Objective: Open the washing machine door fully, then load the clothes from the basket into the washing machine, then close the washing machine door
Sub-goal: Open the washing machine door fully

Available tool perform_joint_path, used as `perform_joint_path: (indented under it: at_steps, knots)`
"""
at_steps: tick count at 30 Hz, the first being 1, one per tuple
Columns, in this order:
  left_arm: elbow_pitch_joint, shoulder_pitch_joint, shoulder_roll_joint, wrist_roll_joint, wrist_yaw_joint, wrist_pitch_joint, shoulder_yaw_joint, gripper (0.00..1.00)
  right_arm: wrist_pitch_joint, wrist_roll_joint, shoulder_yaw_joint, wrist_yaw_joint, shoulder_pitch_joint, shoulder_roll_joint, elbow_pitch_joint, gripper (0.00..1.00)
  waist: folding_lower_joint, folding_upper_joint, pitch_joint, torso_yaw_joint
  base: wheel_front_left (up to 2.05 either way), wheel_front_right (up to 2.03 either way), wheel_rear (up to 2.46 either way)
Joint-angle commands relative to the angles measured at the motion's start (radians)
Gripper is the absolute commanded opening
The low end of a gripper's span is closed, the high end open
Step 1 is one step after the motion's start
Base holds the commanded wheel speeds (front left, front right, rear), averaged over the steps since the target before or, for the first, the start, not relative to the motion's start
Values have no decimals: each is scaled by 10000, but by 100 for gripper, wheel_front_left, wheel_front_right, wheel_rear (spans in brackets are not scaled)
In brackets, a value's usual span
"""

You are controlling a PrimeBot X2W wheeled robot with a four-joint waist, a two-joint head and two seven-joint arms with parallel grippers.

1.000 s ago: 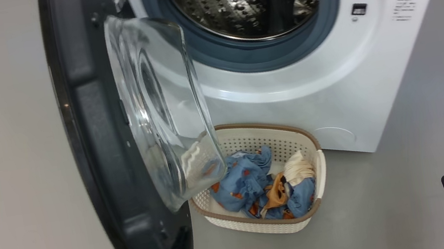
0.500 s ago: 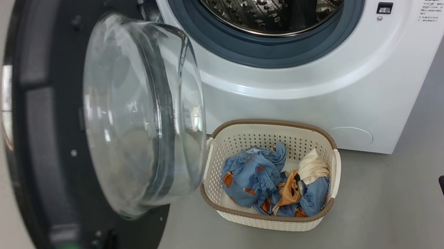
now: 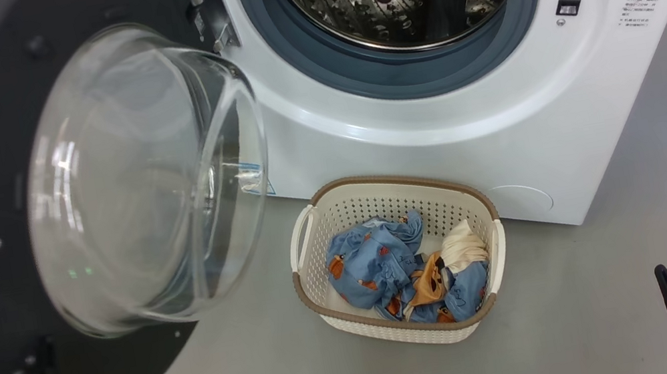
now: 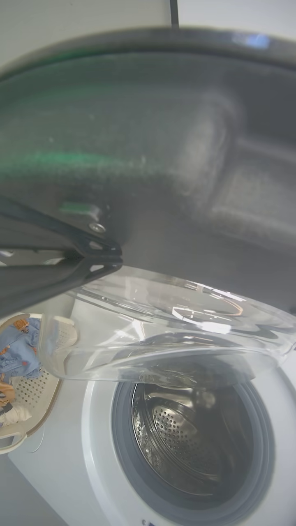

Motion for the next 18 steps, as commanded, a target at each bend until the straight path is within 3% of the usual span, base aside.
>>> perform_joint_path:
  at_steps: [1, 18]
  knots:
    - [-40, -617, 508, 104, 126, -66, 673, 0, -120, -63, 209, 16, -71, -173, -269, 100, 0, 0, 35, -26, 0, 0, 0]
    - [2715, -2928, 1569, 687, -188, -66, 2779, 0, -120, -160, 207, 16, -356, -251, -328, 100, 0, 0, 713, -384, 0, 0, 0]
